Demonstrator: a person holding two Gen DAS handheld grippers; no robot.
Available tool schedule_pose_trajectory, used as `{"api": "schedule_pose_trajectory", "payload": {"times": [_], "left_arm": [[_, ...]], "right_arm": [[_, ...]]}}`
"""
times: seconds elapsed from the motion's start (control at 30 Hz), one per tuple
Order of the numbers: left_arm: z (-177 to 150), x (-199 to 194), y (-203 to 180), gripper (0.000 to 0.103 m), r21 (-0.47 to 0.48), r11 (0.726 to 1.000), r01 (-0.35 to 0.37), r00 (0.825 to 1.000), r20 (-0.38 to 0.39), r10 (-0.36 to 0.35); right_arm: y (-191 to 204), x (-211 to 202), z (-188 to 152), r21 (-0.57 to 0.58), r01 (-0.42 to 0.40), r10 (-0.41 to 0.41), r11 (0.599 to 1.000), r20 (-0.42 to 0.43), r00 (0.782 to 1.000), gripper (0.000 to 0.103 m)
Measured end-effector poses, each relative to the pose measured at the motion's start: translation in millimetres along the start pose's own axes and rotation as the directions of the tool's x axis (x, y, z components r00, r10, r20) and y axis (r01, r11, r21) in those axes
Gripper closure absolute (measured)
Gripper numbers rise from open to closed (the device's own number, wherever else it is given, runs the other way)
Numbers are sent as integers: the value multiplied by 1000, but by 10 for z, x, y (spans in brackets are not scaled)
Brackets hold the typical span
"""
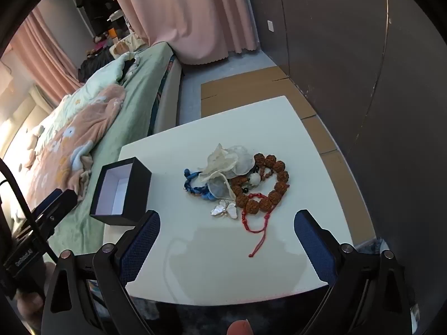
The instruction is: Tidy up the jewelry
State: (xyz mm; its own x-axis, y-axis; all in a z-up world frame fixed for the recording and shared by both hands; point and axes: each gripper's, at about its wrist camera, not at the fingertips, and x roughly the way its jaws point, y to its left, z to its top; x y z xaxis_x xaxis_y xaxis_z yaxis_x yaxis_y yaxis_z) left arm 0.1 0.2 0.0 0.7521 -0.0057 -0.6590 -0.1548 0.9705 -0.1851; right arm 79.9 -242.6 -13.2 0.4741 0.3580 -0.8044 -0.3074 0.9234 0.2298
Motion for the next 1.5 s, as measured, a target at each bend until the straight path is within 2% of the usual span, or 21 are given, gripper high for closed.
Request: {"api": "schedule_pose_trajectory", "payload": {"times": [0.13,0.23,0.47,1.5], "left_arm": [[1,41,-28,6,14,1000,-18,1000,3,18],[-15,40,-10,6,10,1000,-4,1000,4,4],[17,-27,-26,6,-1,1000,25,1000,5,-25],[-15,-82,-112,6,30,998,61,998,31,-62]], "right_arm": [[10,-17,-9,3,-14,14,1000,-6,1000,6],[4,-25,-18,8,-27,27,1000,-16,1000,6],[30,-14,19,-4,-9,9,1000,-3,1000,6],[104,-149,-3,-46,11,-8,999,57,998,6]]}}
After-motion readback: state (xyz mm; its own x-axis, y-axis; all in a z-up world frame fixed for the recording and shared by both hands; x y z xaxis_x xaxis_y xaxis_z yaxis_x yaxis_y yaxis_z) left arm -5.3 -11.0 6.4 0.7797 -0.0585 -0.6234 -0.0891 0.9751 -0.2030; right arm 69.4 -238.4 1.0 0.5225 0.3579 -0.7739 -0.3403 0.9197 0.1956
